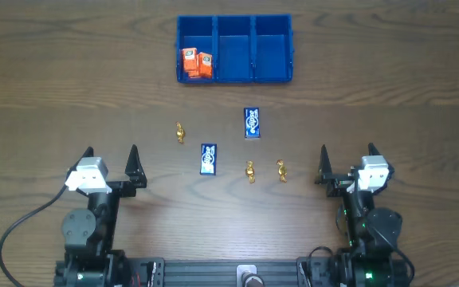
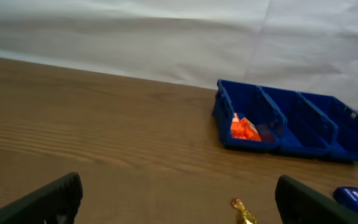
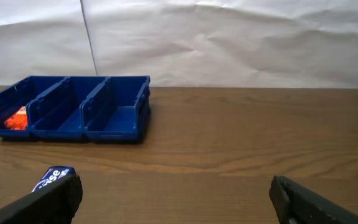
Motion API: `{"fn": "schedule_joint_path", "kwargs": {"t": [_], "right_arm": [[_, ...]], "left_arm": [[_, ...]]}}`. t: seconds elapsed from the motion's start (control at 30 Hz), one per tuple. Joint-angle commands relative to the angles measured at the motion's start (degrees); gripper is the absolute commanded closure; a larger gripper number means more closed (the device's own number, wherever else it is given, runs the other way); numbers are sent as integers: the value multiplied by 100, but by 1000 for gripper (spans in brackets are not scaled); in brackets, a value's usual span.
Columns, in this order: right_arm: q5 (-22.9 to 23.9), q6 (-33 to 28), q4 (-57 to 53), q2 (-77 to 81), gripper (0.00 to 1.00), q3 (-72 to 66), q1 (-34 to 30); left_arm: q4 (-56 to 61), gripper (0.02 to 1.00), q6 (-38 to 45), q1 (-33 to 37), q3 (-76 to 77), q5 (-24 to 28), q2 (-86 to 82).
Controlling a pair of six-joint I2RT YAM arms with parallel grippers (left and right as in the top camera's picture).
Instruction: Sort Candies Into Trays
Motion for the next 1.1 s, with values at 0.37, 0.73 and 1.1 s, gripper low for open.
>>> {"fn": "schedule_joint_path", "kwargs": {"t": [0.37,0.73,1.1], "right_arm": [[-9,61,-17,-42,3,-22,17],[-9,61,-17,-42,3,-22,17],[31,87,345,-42,3,-22,17]], "left_arm": [[-415,20,101,55,-26,59,-59],[-417,20,103,55,-26,59,-59],[-415,20,101,55,-26,59,-59]]}}
